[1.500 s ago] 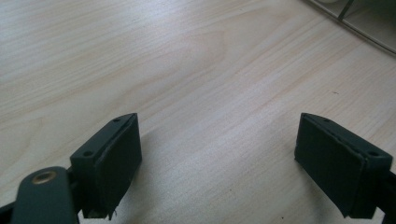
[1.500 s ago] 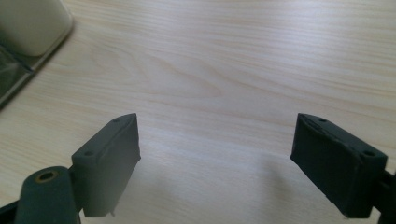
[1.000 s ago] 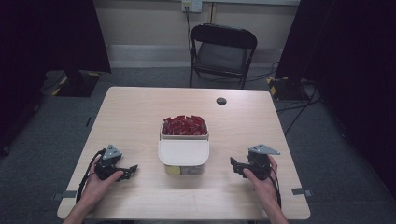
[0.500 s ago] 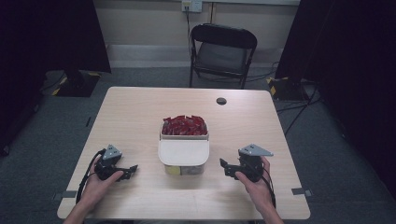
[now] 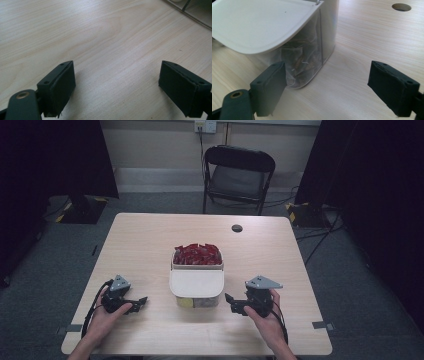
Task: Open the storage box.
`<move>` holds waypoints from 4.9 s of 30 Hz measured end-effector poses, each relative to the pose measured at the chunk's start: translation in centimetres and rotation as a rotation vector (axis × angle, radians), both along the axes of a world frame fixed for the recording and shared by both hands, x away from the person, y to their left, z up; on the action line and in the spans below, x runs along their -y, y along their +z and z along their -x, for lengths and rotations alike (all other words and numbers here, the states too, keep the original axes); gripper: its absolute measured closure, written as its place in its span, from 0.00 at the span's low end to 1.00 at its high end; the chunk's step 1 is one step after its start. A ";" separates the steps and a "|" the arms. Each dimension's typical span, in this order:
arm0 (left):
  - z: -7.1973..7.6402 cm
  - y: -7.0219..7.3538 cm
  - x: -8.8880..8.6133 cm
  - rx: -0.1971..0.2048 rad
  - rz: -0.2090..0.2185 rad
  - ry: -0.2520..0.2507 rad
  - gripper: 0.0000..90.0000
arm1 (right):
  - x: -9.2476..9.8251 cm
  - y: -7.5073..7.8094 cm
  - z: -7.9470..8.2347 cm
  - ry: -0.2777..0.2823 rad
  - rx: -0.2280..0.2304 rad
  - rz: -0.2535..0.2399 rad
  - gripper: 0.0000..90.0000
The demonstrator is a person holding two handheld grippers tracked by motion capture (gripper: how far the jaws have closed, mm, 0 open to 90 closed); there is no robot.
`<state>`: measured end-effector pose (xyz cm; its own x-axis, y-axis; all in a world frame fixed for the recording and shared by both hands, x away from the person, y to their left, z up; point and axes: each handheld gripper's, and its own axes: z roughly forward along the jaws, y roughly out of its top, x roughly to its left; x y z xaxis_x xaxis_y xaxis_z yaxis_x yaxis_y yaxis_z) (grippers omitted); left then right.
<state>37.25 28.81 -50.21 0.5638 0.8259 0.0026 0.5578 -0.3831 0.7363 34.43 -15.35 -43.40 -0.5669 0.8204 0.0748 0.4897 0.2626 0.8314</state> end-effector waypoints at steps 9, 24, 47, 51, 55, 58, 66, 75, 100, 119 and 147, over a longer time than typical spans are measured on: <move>0.0 0.0 0.0 0.000 -0.001 -0.001 0.15 | -2.3 0.4 0.2 0.068 0.003 0.009 0.16; 0.0 0.0 0.0 0.001 -0.002 0.001 0.15 | -5.3 -0.7 -0.8 0.131 -0.023 0.003 0.16; 0.0 0.0 0.0 0.001 -0.002 0.001 0.15 | -4.5 0.8 -0.7 0.126 0.002 -0.035 0.16; 0.0 0.0 0.0 0.001 -0.002 0.001 0.15 | -4.5 1.0 -0.8 0.131 -0.001 -0.040 0.16; 0.0 0.0 0.0 0.001 -0.002 0.001 0.15 | -4.5 1.3 -0.8 0.132 0.001 -0.045 0.16; 0.0 0.0 0.0 0.001 -0.002 0.001 0.15 | -4.5 1.4 -0.9 0.133 0.005 -0.048 0.16; 0.0 0.0 0.0 0.000 -0.005 -0.001 0.15 | -4.5 1.8 -1.3 0.126 0.018 -0.048 0.15; 0.0 0.0 0.0 0.001 -0.002 0.001 0.15 | -4.0 2.3 -2.0 0.106 0.024 -0.052 0.15; 0.0 0.0 0.0 0.001 -0.006 -0.001 0.15 | -4.2 3.4 -4.1 0.109 0.029 -0.081 0.15; 0.0 0.0 0.0 0.001 -0.003 0.001 0.15 | -4.1 4.7 -5.7 0.108 0.037 -0.114 0.16; -0.1 0.1 0.2 -0.011 -0.003 0.009 0.15 | -4.2 4.9 -8.6 0.086 0.017 -0.144 0.15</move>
